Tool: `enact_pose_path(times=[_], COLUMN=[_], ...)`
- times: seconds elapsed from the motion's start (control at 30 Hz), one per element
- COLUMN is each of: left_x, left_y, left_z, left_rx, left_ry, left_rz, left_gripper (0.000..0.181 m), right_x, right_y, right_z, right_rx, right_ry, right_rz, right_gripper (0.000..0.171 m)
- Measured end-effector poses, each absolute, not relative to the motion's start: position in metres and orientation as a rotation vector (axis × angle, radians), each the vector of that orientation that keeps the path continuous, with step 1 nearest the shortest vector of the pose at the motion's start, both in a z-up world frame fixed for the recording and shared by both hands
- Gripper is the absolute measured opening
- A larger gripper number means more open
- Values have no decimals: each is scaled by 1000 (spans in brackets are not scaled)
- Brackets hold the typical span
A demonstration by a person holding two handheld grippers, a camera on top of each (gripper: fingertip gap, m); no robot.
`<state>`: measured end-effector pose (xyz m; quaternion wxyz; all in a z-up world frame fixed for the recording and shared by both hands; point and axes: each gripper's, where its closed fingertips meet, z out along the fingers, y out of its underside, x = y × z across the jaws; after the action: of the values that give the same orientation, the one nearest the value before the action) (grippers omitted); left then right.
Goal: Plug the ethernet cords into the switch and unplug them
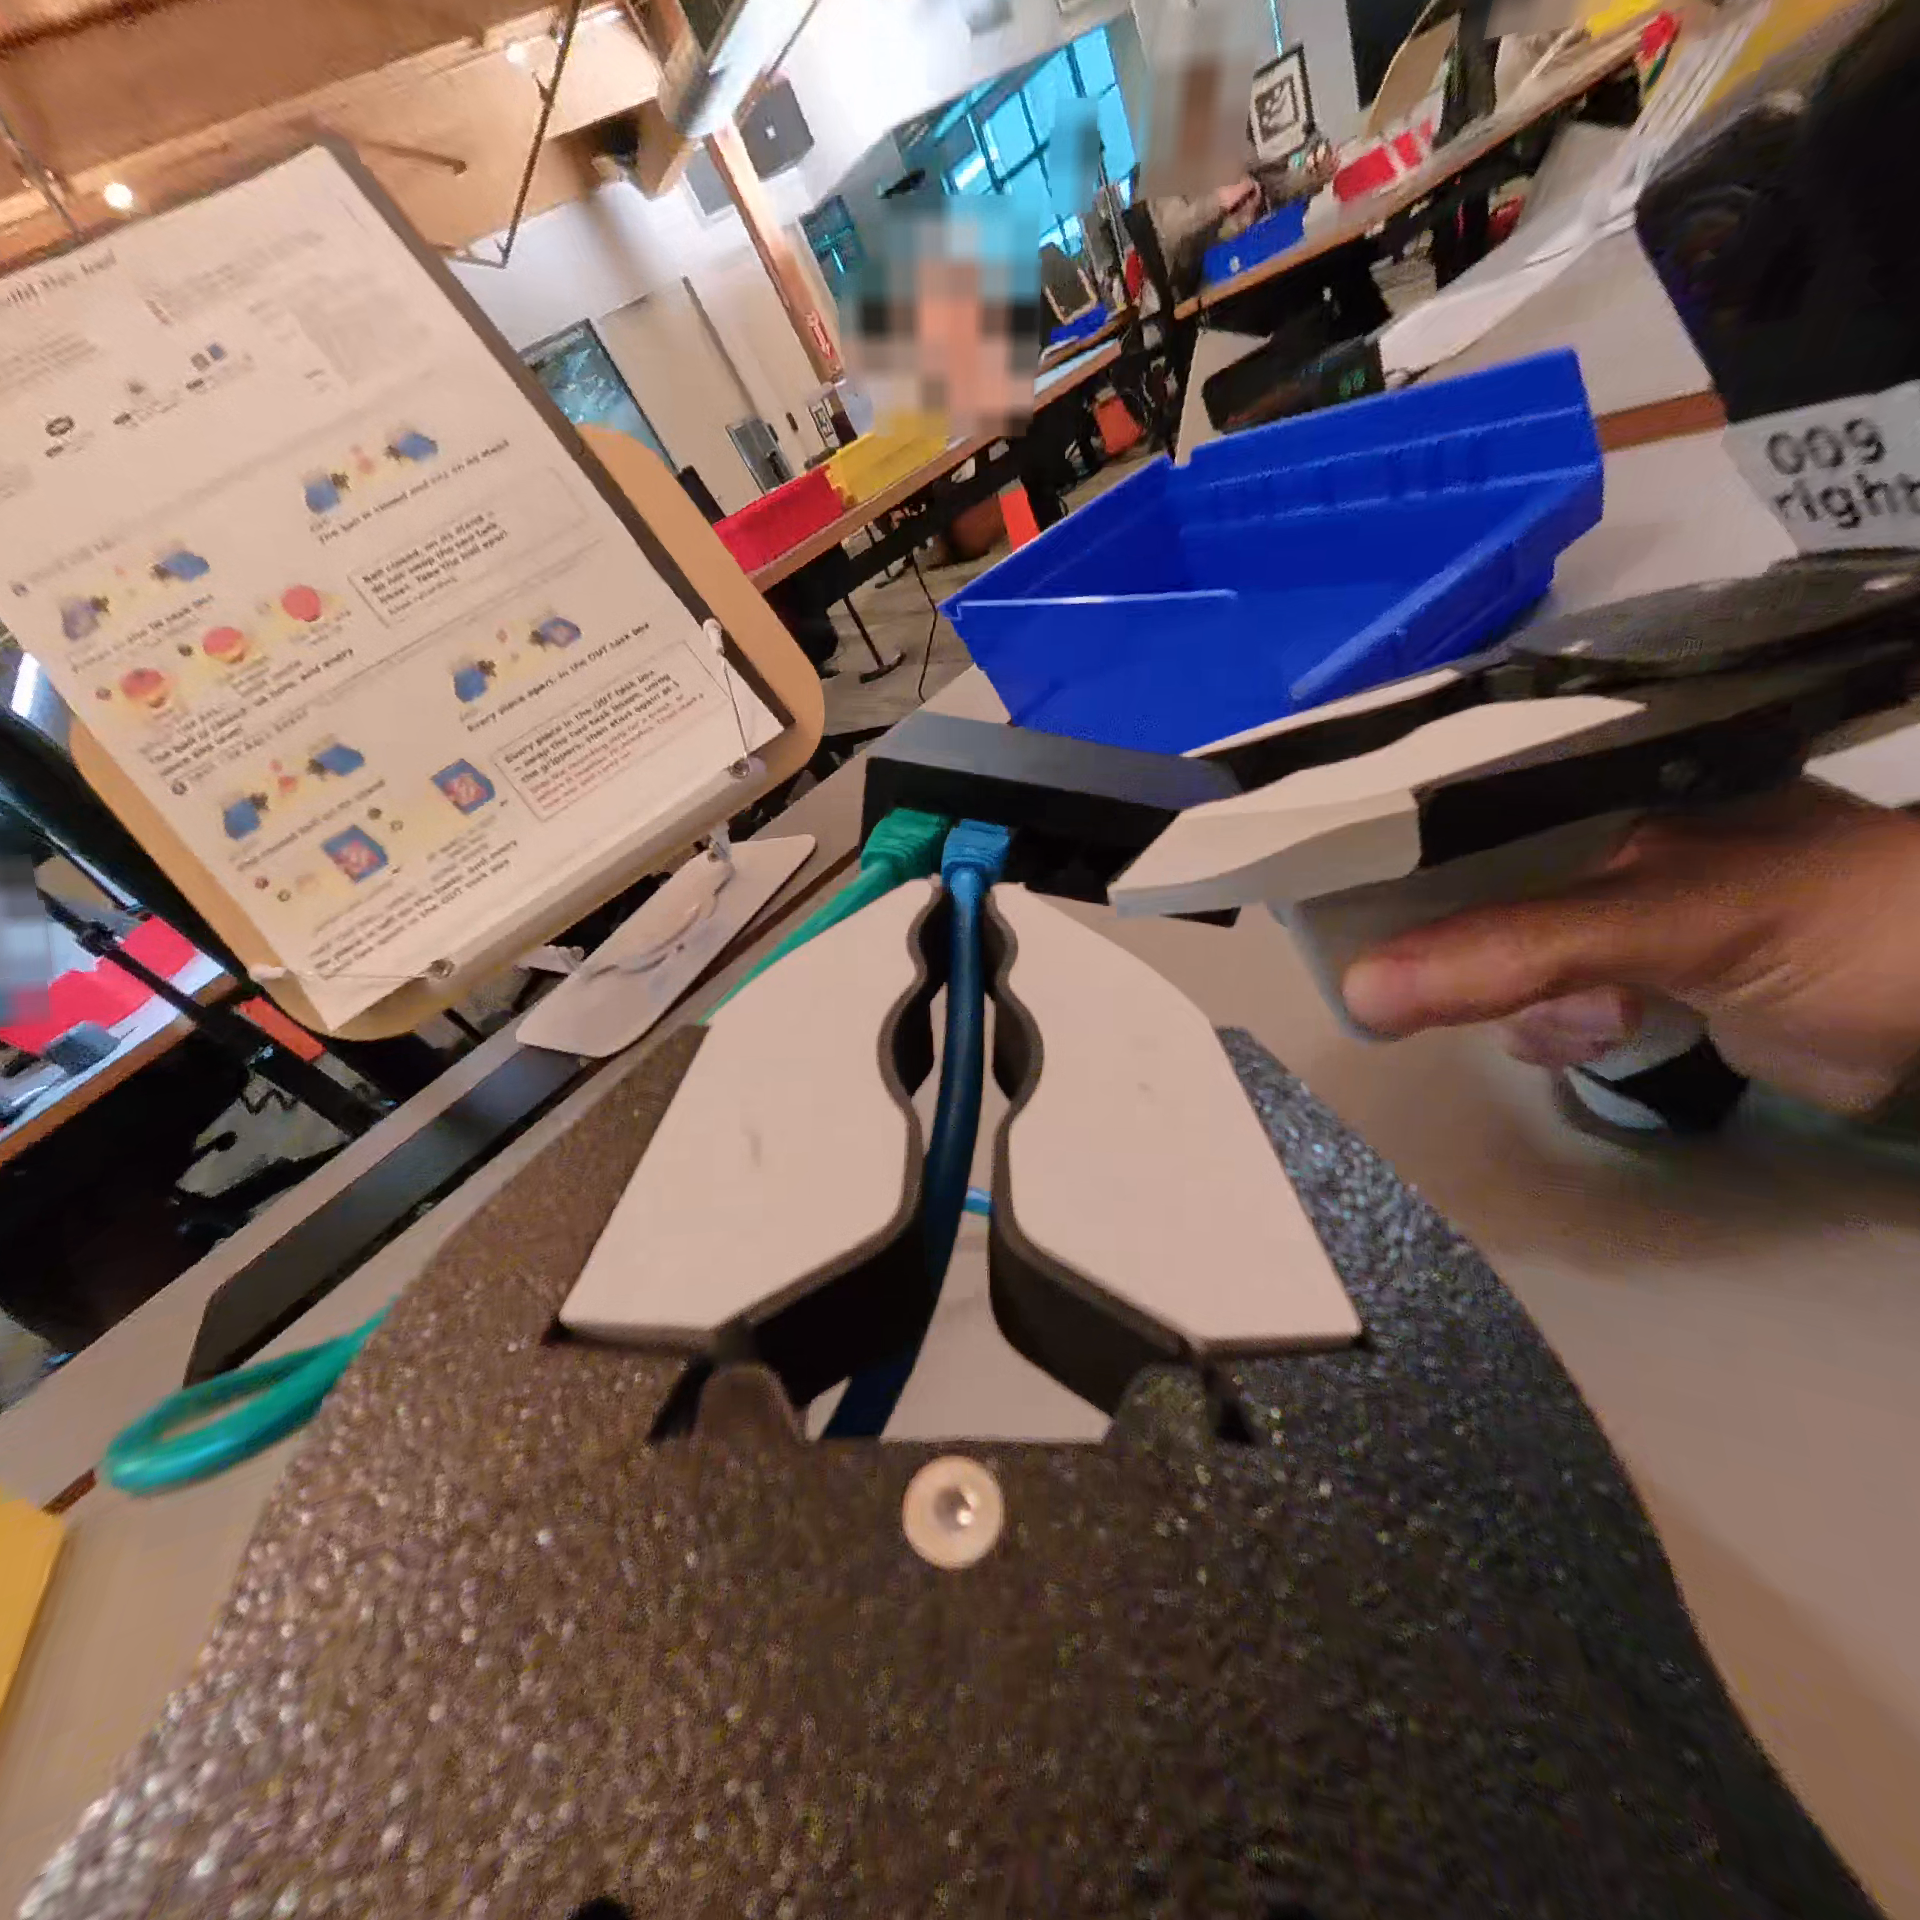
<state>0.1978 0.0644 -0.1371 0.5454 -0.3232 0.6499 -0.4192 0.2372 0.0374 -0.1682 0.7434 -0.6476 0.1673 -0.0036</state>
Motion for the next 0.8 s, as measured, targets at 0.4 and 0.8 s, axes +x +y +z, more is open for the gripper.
enact_pose_path(times=[0.4,0.8], left_x=[187,178], left_y=[58,61], left_z=[-132,-136], left_rx=[-617,-610], left_ry=[1609,1634], left_rz=[-1119,-1120], left_gripper=[6,7], right_x=[229,227], right_y=[38,39], right_z=[-165,-166], right_rx=[-1381,-1393], right_ry=[317,304], right_rz=[164,161], right_gripper=[62,62])
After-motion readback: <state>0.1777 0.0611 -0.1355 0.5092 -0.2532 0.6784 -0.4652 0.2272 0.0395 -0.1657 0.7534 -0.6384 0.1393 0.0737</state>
